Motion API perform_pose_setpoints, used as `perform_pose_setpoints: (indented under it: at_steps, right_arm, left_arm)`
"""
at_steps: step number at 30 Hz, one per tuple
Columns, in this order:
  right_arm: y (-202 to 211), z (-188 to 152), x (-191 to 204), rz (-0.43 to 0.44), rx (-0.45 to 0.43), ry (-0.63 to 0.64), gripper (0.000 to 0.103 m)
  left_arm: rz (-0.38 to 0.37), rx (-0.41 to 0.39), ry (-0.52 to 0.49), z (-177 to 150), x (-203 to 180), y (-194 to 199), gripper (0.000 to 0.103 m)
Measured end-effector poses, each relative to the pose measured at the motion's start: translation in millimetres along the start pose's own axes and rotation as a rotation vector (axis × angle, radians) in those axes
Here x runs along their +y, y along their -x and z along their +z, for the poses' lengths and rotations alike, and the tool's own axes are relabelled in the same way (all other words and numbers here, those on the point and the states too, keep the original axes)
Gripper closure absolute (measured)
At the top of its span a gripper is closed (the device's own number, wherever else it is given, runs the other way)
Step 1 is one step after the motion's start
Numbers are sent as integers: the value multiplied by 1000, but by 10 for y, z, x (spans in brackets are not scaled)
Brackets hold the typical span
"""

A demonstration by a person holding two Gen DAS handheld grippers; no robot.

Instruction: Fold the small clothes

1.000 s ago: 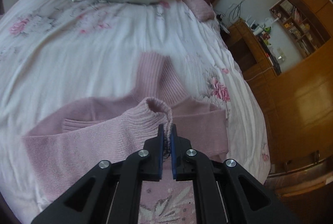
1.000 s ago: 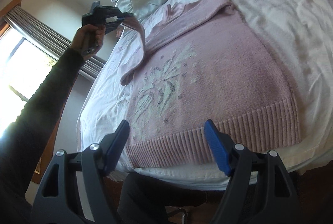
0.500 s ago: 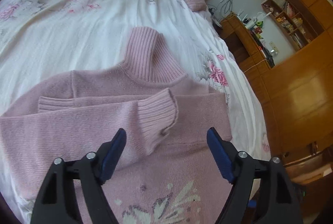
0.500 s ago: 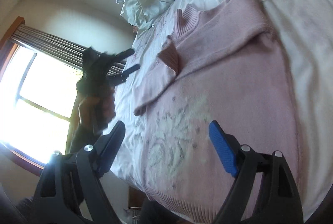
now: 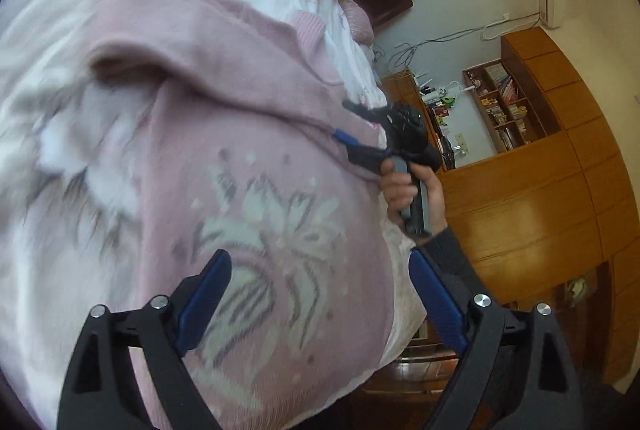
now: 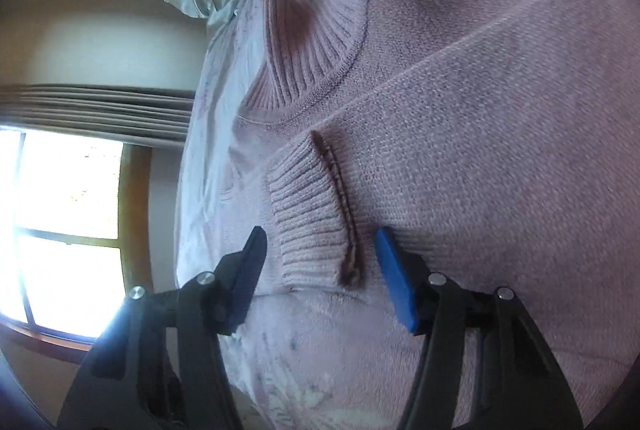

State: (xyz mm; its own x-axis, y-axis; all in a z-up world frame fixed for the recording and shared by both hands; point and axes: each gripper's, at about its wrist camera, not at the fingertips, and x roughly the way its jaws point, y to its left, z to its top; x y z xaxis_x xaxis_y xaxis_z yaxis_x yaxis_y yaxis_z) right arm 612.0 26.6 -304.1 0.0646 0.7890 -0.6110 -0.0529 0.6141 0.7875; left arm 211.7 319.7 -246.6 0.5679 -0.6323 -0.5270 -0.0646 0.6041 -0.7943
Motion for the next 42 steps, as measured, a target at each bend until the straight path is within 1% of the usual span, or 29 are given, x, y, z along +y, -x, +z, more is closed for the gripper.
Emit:
perform_pose_setpoints:
  at_steps: [1,4,6,7,8,10,13,16,18,21,25,29,33,37,42]
  right_arm:
    - [-46,14,28,-7,2,9,46]
    - [-143,69,127,-8,7,16,46]
    - [-167,96,201,-31,8,25,60]
    - [-173,105,239,-44,13,30,79]
    - [-160,108,275,-53,13,39,94]
    - [-75,84,407,-70,-4,73,96]
    - [169,12,671,-76,-44,139,97]
    - [497,-15,924,-84,-103,192,97]
    - [735,-27,1064,-93,-146,219,97]
    - [1084,3,1125,-105,-206,224,97]
    - [1526,-19,935,-140,-264,216,97]
    - [1750,-16,620,-154,-301,177,97]
    - [1853,-22,228,-179,-318,121,97]
    - [1879,-90,-159,-192,-307,72,97]
    - [1807,-140,-459,-204,-294,33,97]
  left_arm:
    - [4,-19,35,-129,87,100,12]
    - [-37,-41,157,-411,309,281,12]
    - [-25,-45,182,-508,384,324,12]
    - [-21,-51,189,-543,406,343,12]
    - [-24,-55,200,-570,435,354,12]
    - [-20,-59,215,-611,462,368,12]
    - [-24,-58,208,-645,424,364,12]
    - [-10,-51,185,-670,350,352,12]
    - [-15,-47,181,-734,302,346,12]
    - [-18,-46,173,-773,235,343,12]
    - [-23,-43,159,-820,138,341,12]
    - [-20,-31,154,-861,76,296,12]
    - [-15,-18,148,-871,16,242,12]
    - [-13,-6,144,-879,-1,192,12]
    - [-10,4,143,-876,-15,147,12]
